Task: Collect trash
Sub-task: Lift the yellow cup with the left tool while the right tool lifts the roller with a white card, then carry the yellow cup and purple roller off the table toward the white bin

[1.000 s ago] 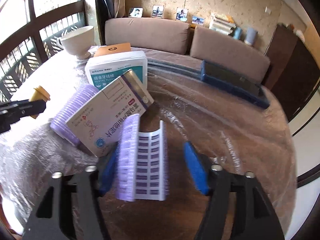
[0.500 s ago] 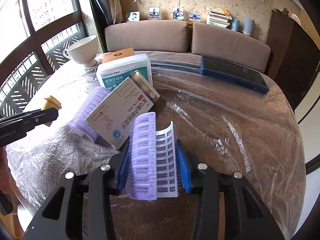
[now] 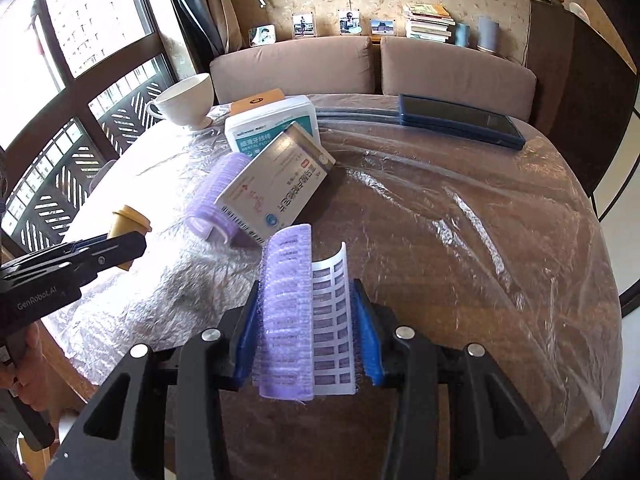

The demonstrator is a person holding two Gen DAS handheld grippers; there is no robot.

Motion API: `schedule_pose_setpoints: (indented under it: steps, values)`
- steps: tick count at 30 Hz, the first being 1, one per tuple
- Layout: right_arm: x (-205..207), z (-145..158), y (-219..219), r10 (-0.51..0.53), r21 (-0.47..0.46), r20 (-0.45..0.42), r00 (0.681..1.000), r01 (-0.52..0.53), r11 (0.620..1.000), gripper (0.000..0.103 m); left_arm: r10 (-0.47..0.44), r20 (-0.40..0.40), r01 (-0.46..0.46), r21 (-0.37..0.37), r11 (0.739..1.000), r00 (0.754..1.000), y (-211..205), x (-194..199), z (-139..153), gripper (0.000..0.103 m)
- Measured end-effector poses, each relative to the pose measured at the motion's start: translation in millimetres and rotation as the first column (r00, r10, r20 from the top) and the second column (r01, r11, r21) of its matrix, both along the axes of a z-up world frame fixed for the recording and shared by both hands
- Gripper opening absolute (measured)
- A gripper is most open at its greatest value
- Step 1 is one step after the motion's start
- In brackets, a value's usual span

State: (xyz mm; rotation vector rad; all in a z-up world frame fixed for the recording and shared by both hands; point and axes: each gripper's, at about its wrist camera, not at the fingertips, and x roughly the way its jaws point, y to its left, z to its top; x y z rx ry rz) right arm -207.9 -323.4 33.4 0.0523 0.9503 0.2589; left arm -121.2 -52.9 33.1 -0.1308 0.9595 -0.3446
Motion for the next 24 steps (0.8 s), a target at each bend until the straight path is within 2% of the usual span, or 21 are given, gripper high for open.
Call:
schedule_pose_setpoints:
  steps: [15,24]
  values:
    - [-52.8,-4.1,6.2,-0.053,0.042,-0.036,0.998,0.055,0.998,0.042,-0.074,-0.009,0.074,0.010,0.997,0.997,1.6,-42.8,-6.0,0.031]
    - [-82.3,-2.4,13.2,-0.054,0.034,-0.041,0.998,0.056,0.998,0.042,-0.101,-0.013,0.101,0.003,0.995,0.995,1.8,-64.1,-7.9,0.031]
